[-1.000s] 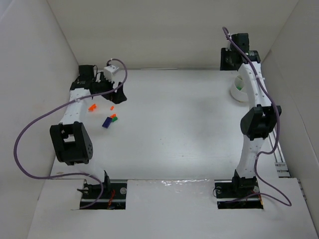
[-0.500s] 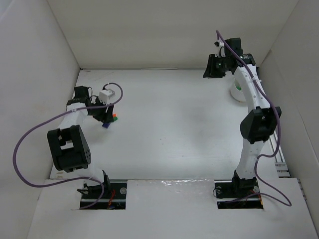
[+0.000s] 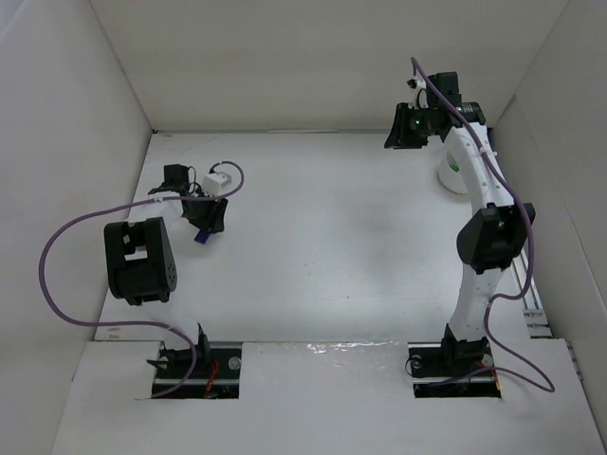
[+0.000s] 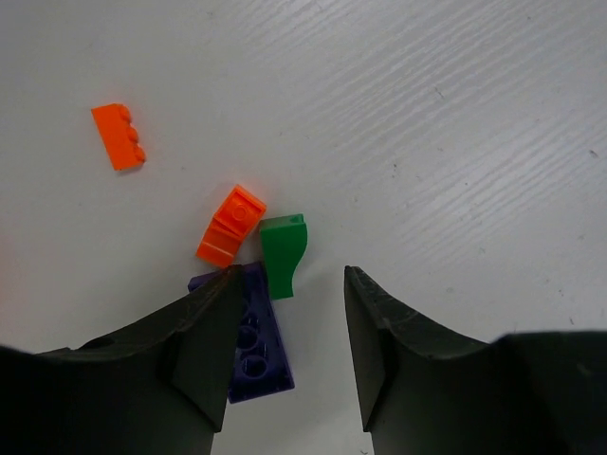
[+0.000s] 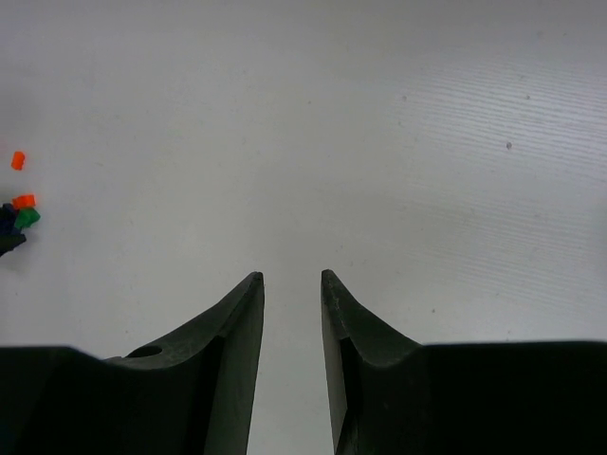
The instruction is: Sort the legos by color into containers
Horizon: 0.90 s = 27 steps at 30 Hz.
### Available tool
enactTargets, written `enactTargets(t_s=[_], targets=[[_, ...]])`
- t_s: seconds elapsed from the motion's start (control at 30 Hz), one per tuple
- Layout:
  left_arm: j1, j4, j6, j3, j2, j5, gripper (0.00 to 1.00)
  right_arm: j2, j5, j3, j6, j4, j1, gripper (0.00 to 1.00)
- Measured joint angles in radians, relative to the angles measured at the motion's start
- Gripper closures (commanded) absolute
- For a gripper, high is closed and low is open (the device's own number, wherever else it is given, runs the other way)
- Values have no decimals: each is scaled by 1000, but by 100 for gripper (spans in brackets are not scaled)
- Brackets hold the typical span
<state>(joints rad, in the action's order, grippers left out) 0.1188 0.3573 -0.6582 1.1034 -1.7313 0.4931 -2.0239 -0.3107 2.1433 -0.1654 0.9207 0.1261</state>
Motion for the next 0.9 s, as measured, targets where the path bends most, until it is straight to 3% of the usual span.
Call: enactTargets(t_s=[0.3, 0.73, 0.9], targets=[[-8, -24, 29, 17, -37, -15, 57, -12, 0, 6, 0, 2, 0, 64], [-33, -35, 27, 53, -77, -16, 66, -59, 15, 19, -1, 14, 0, 65], [-45, -50, 26, 45, -77, -27, 62, -59, 15, 20, -1, 14, 0, 65]])
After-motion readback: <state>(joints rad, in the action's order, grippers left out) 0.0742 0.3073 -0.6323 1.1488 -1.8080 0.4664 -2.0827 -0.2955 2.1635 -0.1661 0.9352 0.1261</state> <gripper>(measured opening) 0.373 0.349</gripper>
